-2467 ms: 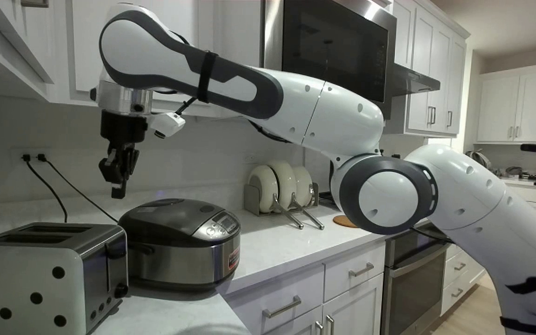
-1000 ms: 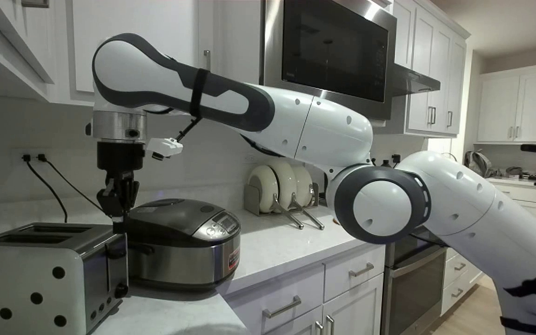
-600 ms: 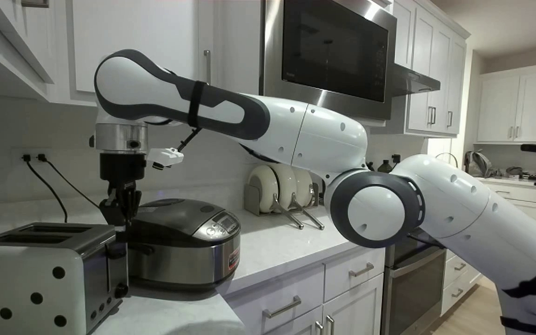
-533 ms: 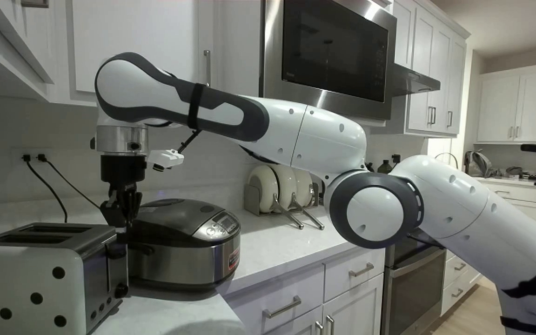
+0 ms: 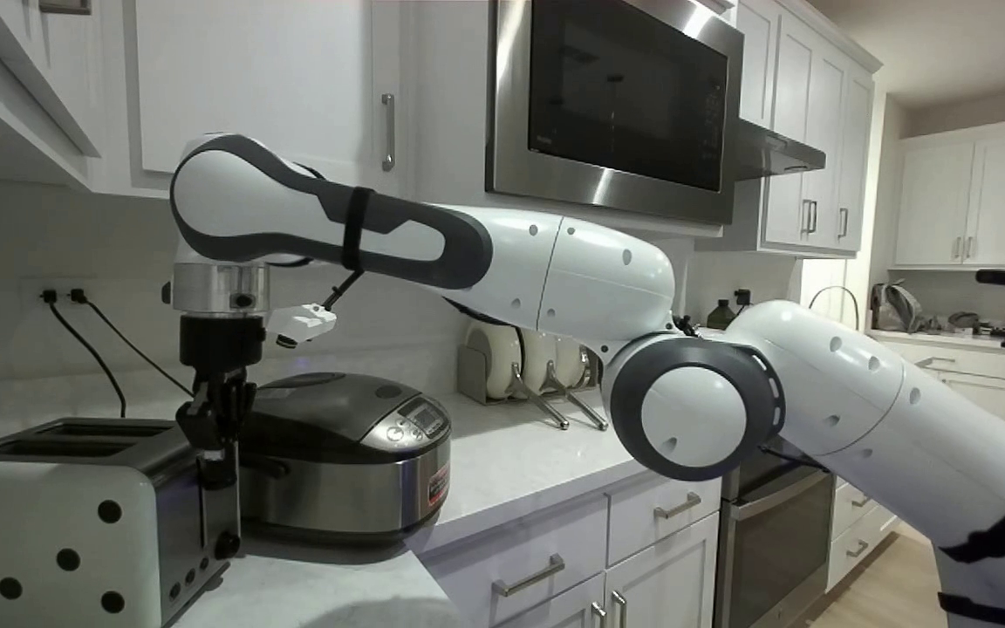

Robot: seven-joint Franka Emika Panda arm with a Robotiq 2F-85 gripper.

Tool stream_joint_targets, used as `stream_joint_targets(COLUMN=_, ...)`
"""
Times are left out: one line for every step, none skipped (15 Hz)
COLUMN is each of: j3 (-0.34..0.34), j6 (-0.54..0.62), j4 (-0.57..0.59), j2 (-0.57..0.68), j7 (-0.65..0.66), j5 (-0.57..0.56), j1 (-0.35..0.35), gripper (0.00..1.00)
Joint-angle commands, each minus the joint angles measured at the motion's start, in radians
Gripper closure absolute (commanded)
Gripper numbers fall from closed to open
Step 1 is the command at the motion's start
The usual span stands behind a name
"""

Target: Close the microwave door, close the rice cooker, push the lever on the toaster downwards

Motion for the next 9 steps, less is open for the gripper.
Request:
stream_joint_targets(j3=0.004, j6=0.05, j4=0.018, j2=0.028, j7=-0.015, j5=0.007, j1=0.002, gripper=1.0)
stream_joint_targets(j3=0.004, j6=0.058, j4=0.017, j2=0.032, j7=-0.016, j5=0.007, j1=0.002, gripper=1.0)
stream_joint_targets(j3=0.003, j6=0.064, j4=0.016, j2=0.035, j7=-0.016, j5=0.005, j1=0.003, gripper=1.0)
stream_joint_targets(j3=0.001, j6=0.07, j4=0.016, j2=0.038, j7=-0.017, j5=0.004, j1=0.003, gripper=1.0)
stream_joint_targets(j3=0.001, j6=0.075, j4=0.017, j2=0.04, j7=-0.016, j5=0.003, j1=0.003, gripper=1.0)
stream_joint_targets(j3=0.0, j6=0.08, j4=0.017, j2=0.041, j7=-0.015, j5=0.002, j1=0.003, gripper=1.0)
stream_joint_targets(j3=0.0, j6=0.086, j4=0.017, j2=0.043, j7=-0.015, j5=0.003, j1=0.001, gripper=1.0)
stream_joint_targets(j3=0.0, j6=0.082, j4=0.015, j2=0.043, j7=-0.015, j5=0.003, j1=0.0, gripper=1.0)
stream_joint_targets(j3=-0.001, j6=0.082, j4=0.014, j2=0.044, j7=-0.015, j5=0.002, j1=0.0, gripper=1.0)
